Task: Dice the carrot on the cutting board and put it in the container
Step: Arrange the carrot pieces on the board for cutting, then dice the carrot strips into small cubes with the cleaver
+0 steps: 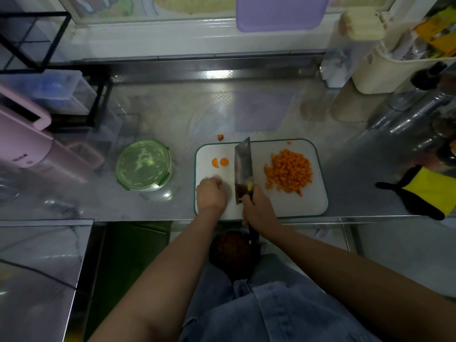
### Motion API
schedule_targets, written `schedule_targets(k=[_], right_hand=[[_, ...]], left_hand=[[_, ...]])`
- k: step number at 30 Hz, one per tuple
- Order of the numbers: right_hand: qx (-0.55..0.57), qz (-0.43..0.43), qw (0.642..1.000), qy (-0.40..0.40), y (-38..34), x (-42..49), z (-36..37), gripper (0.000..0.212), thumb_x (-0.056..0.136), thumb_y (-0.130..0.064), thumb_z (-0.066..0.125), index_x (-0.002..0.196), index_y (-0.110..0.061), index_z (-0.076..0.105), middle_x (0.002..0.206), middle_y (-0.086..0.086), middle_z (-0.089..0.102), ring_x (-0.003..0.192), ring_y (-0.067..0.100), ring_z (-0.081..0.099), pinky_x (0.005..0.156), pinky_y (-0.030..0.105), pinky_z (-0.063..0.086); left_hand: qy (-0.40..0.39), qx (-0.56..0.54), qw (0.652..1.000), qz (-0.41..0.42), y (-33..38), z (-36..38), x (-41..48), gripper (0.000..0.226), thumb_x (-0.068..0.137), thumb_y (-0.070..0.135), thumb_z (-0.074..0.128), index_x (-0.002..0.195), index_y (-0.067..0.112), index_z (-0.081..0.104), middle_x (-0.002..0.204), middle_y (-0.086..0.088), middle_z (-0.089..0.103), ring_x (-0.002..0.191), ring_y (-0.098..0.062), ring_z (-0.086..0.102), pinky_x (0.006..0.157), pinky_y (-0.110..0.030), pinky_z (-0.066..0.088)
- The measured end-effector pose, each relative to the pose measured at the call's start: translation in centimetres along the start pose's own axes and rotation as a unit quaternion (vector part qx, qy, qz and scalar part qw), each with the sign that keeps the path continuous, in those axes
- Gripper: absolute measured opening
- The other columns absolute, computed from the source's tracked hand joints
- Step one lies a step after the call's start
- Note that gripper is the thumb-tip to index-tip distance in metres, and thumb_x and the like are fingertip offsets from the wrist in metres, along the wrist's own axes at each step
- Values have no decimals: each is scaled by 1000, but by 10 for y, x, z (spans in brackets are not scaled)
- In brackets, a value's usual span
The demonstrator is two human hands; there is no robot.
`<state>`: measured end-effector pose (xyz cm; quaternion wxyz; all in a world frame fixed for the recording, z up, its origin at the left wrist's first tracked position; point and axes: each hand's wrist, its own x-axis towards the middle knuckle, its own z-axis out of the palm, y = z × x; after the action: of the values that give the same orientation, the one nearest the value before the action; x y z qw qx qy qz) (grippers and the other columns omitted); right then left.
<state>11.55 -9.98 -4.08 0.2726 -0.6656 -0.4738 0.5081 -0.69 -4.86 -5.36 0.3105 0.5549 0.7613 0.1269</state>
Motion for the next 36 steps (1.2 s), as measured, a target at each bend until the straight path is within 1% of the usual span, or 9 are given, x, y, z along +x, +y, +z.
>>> schedule_targets(k=[13,16,19,22,25,27,31,33,36], right_hand=[[-191,-59,967,156,16,13,-49,13,98,-19,45,95,-7,41,68,11,53,59,33,58,50,44,48],[-266,-86,948,155,14,10,-47,28,96,-24,49,119,-8,47,82,11,63,74,33,62,60,39,49],[-278,-131,943,130,15,7,-46,36,94,-21,52,129,-13,49,99,12,66,86,32,63,66,37,48],[-234,-166,956,68,16,6,-51,42,90,-22,57,132,-16,49,99,10,67,86,27,63,68,39,51],[-216,-176,958,66,21,12,-65,36,92,-40,44,116,-20,62,82,4,68,71,20,63,61,38,50],[-184,-176,960,116,24,21,-79,33,91,-36,42,98,-16,67,80,3,67,73,21,63,61,35,47],[-198,-219,949,111,22,38,-89,38,94,-25,43,126,-10,58,131,10,54,121,24,49,102,33,39],[-214,-238,945,61,19,42,-86,43,96,-23,39,135,-9,51,145,12,41,134,23,35,111,29,23],[-219,-240,945,35,17,46,-84,46,95,-23,36,137,-8,48,149,14,37,137,25,33,112,29,20]], left_hand=[[-51,23,998,29,12,-5,-2,28,96,18,48,107,9,72,110,-11,69,100,-27,63,87,-32,49],[-100,-146,984,15,36,-5,-5,35,99,34,46,98,8,69,95,-12,71,86,-26,65,80,-35,51],[-181,-343,921,-35,63,-3,-10,40,97,43,49,106,5,61,92,-14,67,77,-25,65,75,-40,56],[-140,-244,959,-27,75,5,-6,28,98,23,47,108,-1,57,103,-18,64,89,-32,63,82,-46,55],[-94,-191,977,-26,73,11,-4,29,98,18,40,108,0,60,107,-19,63,99,-35,60,87,-42,51],[-85,-213,973,-29,73,10,-4,28,98,15,39,104,-3,60,103,-24,62,98,-38,59,75,-36,45],[-71,-237,968,-47,80,10,4,35,98,16,38,65,10,46,74,-27,47,73,-30,50,63,-31,34],[-63,-244,966,-56,83,10,7,36,99,20,38,70,4,50,80,-30,53,75,-35,54,62,-38,42],[-50,-246,966,-63,82,8,9,33,99,22,39,87,-3,57,100,-33,60,97,-45,57,81,-47,49]])
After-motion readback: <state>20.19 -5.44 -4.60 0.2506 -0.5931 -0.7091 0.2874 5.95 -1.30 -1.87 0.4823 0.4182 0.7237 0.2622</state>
